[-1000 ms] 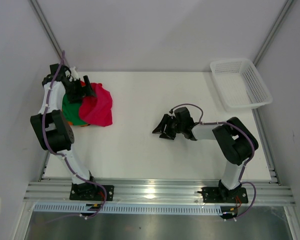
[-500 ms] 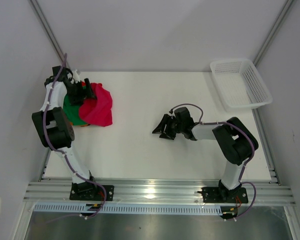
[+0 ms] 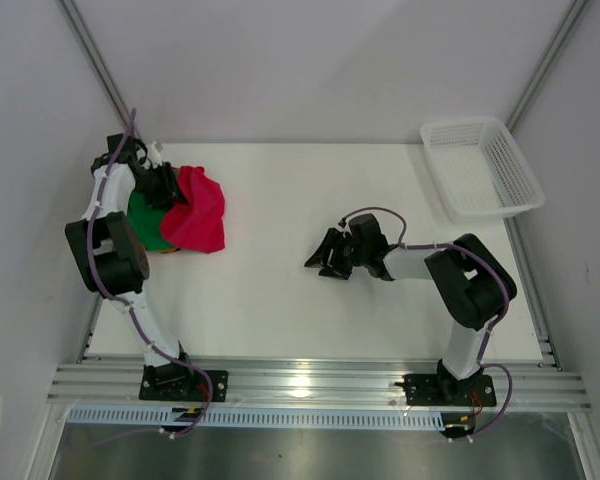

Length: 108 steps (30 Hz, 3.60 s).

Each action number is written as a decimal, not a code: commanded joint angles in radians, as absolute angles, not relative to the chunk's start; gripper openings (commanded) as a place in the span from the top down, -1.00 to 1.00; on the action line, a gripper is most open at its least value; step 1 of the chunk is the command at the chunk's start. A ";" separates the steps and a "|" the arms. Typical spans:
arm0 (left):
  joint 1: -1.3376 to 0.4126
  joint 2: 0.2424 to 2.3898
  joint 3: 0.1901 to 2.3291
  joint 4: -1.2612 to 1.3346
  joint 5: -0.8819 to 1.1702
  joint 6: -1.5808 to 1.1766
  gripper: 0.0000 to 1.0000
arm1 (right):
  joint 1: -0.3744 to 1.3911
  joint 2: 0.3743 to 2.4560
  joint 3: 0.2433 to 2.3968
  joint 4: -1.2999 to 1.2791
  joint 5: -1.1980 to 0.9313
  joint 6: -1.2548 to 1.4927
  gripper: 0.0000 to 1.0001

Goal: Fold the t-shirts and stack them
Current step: Put the neatly folded tshirt into the corner of the board with the left arm

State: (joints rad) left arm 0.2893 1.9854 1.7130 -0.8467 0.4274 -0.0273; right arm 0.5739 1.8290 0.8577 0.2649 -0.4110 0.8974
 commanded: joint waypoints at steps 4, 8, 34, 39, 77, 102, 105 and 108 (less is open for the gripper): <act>0.290 2.002 1.756 -0.836 0.472 -0.023 0.24 | 0.574 1.868 0.856 0.204 -0.374 0.876 -0.24; 0.290 2.008 1.763 -0.839 0.477 -0.023 0.86 | 0.575 1.871 0.856 0.204 -0.373 0.876 -0.24; 0.291 1.996 1.759 -0.842 0.453 -0.041 0.27 | 0.597 1.901 0.856 0.212 -0.370 0.877 -0.24; 0.291 1.987 1.753 -0.841 0.442 -0.043 0.26 | 0.601 1.911 0.856 0.209 -0.373 0.873 -0.23; 0.310 1.790 1.637 -0.755 0.637 -0.095 -0.24 | 0.592 2.196 1.448 0.567 -0.452 0.955 -0.25; 0.313 1.711 1.591 -0.755 0.708 -0.138 -0.24 | 0.652 2.625 1.845 1.129 -0.535 1.502 -0.29; 0.321 1.692 1.604 -0.718 0.758 -0.184 -0.25 | 0.679 2.622 1.858 1.121 -0.541 1.493 -0.30; 0.322 1.692 1.638 -0.719 0.776 -0.195 -0.25 | 0.706 2.608 1.858 1.124 -0.543 1.491 -0.29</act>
State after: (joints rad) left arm 0.3065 1.7493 1.5955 -0.7567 0.7036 -0.1577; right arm 0.6735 2.6545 1.8034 1.0111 -0.5243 1.4738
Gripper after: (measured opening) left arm 0.625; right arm 0.647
